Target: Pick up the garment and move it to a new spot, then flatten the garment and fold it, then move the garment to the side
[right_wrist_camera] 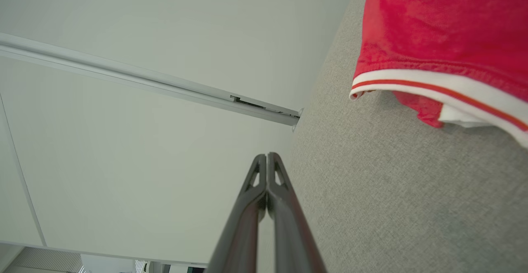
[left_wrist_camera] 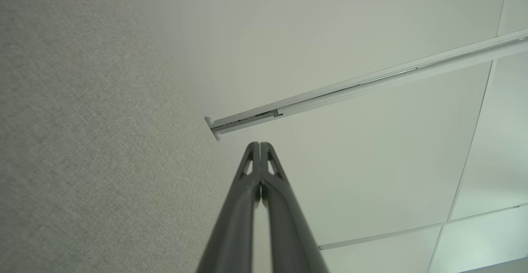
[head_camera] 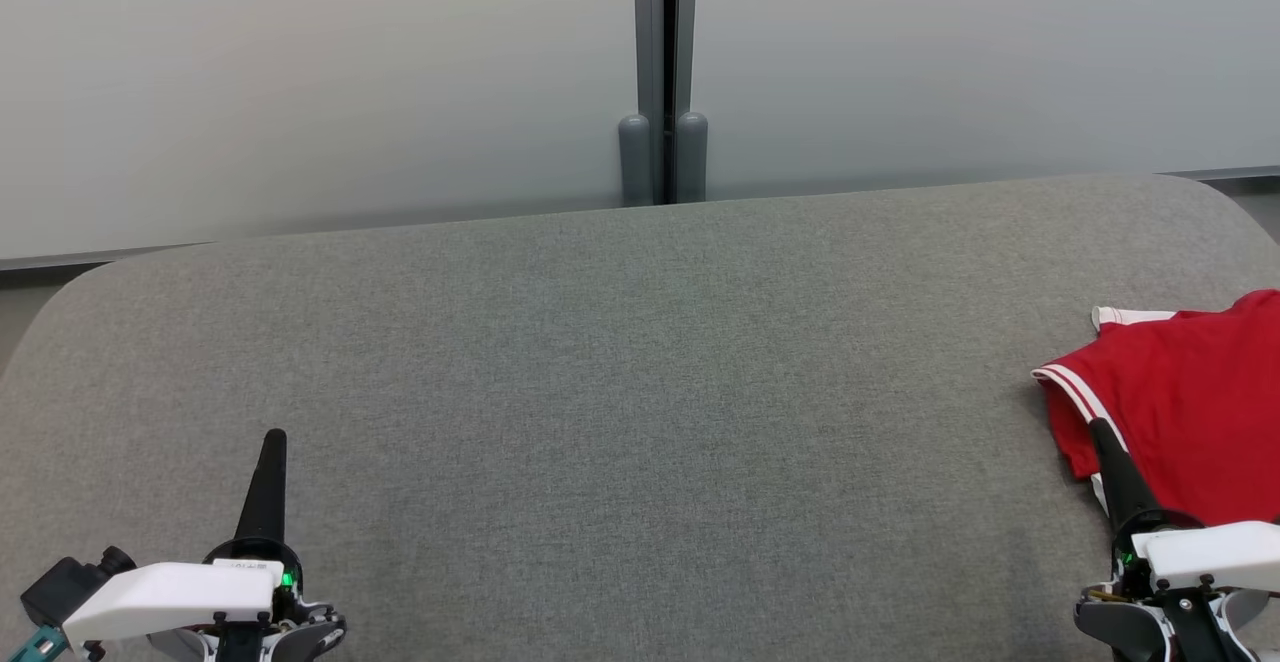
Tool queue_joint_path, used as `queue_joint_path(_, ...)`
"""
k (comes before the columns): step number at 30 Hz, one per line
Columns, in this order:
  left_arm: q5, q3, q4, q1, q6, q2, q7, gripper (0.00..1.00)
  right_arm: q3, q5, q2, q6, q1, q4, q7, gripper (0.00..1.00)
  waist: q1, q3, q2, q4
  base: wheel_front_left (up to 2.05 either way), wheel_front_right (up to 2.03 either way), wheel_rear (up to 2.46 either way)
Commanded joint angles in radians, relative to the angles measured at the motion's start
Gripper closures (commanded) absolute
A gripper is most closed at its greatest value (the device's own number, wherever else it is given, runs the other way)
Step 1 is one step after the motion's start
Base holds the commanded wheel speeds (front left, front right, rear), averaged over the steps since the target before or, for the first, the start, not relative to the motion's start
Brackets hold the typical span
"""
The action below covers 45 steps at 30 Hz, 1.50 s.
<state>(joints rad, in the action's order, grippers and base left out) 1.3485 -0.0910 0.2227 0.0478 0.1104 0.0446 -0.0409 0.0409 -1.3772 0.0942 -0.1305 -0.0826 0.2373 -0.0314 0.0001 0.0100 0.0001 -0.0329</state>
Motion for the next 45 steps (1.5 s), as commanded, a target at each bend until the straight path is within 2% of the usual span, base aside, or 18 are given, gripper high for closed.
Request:
queue_joint_path(1, 0.018, -0.007, -0.003, 0.022, 0.007, 0.006, -0.006, 1.0, 0.008, -0.019, 0.002, 0.0, -0.015, -0.003, -0.006, 1.0, 0.0, 0.0, -0.0001, 0.001, 0.0, 0.0, 0.0)
queue_joint_path(37, 0.269, -0.026, 0.024, 0.071, 0.024, 0.008, -0.077, 1.0, 0.069, -0.248, -0.039, 0.0, -0.029, 0.009, -0.081, 1.0, -0.0001, -0.013, -0.0001, 0.033, 0.0, 0.0, 0.0)
queue_joint_path(45, 0.265, -0.026, 0.024, 0.069, 0.023, 0.008, -0.077, 1.0, 0.069, -0.242, -0.039, 0.0, -0.029, 0.008, -0.082, 1.0, -0.0001, -0.013, -0.0001, 0.033, 0.0, 0.0, 0.0)
